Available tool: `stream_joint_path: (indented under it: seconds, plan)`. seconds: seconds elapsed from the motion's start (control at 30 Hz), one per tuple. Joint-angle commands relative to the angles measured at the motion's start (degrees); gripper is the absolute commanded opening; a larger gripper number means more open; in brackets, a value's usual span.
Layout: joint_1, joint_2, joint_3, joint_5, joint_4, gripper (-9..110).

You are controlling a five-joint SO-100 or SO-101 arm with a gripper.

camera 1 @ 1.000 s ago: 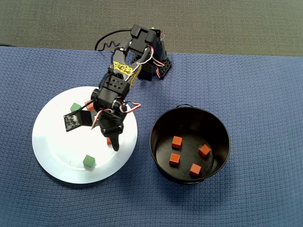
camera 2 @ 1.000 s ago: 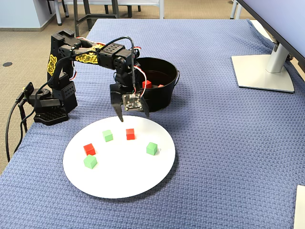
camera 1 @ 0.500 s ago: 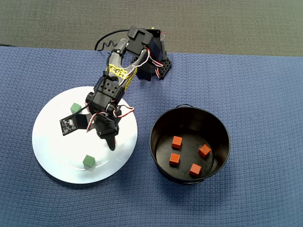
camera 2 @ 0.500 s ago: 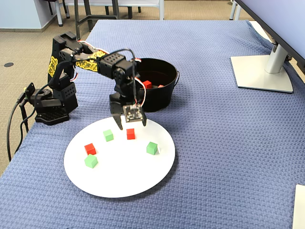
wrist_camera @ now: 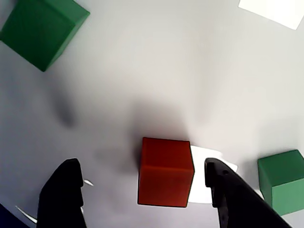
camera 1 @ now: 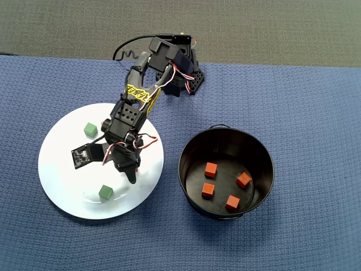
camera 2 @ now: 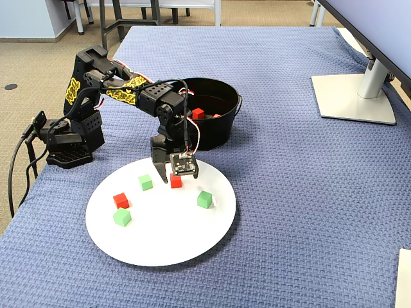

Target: Pick up the red cubes from the white plate and place them in the black recipient

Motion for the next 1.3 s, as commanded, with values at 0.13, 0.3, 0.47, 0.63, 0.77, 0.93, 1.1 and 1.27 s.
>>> stream_joint_path:
  seconds: [0.13, 0.3, 0.47, 0.63, 0.77, 0.93, 1.1, 1.27]
  plan:
    - [-2.37, 2.55, 2.29, 2.46, -1.85, 24]
    - [-3.16, 3.87, 4.39, 2.64, -2.81, 23]
    - [-3.6, 4.04, 4.83, 2.9, -3.52, 20]
    - [-3.87, 4.04, 4.75, 3.34, -3.52, 7]
    - [-3.69, 3.96, 3.52, 4.39, -3.25, 0]
    - [-2.55, 7.38, 2.02, 6.77, -2.46, 0]
    - [-1.23, 14.94, 3.69, 8.26, -2.64, 0]
    - [-1.67, 25.93, 6.42, 13.1, -2.81, 0]
